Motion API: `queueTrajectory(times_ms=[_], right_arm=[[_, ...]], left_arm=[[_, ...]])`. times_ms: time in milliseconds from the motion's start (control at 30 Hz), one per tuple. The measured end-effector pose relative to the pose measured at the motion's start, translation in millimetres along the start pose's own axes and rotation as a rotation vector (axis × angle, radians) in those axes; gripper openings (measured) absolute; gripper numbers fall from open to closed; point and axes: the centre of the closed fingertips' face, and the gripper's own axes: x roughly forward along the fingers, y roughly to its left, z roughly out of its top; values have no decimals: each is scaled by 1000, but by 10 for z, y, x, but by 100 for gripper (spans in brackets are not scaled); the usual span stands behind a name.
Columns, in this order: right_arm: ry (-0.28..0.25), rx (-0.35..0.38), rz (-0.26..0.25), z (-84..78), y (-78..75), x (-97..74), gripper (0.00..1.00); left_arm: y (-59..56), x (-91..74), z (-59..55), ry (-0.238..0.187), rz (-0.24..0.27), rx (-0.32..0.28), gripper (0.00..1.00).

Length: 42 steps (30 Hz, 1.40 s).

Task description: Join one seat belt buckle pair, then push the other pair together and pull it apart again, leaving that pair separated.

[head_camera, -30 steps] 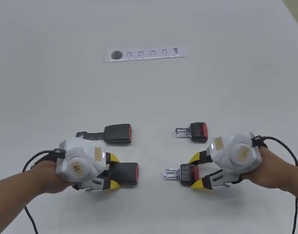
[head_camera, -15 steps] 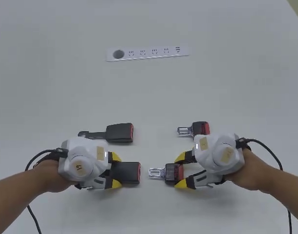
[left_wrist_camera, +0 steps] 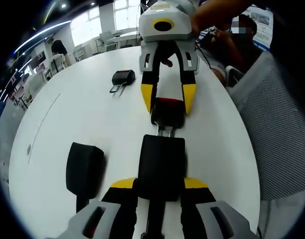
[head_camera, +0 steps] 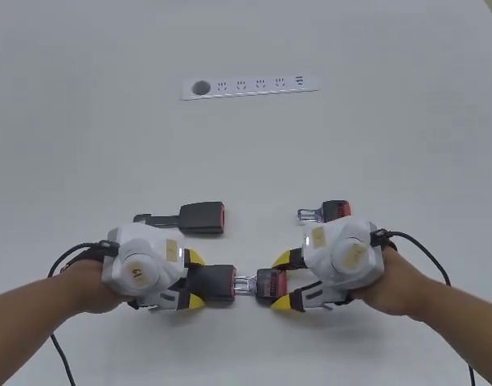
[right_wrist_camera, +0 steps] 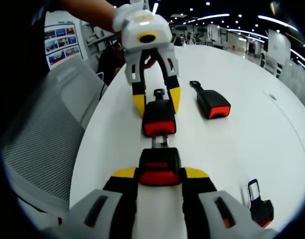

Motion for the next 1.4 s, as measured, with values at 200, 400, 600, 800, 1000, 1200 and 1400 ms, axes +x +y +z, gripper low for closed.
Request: queueTrajectory(times_ms=[200,400,600,800,1000,1200,1400], right_arm=[[12,-5,6,31,-2,38,35],[11,12,-10,39,-6,60,35],[19,22,-26,55,-17,77,33],[20,27,-33,79,-32,102,33],[30,18,-18,125,-33,141,33],[25,26,-19,187,-44,197,33],[48,28,-17,213,-70,221,33]], left_arm=[[-2,4,-1,0,-1,1,34],[0,6,-1,2,2,-3,34],[-6,10,2,8,-1,11,33],[-10,11,5,9,-9,26,33],[-13,11,-1,12,-25,49,33],[-16,13,-9,15,-34,60,33],[-22,-2,-8,18,-50,75,33]])
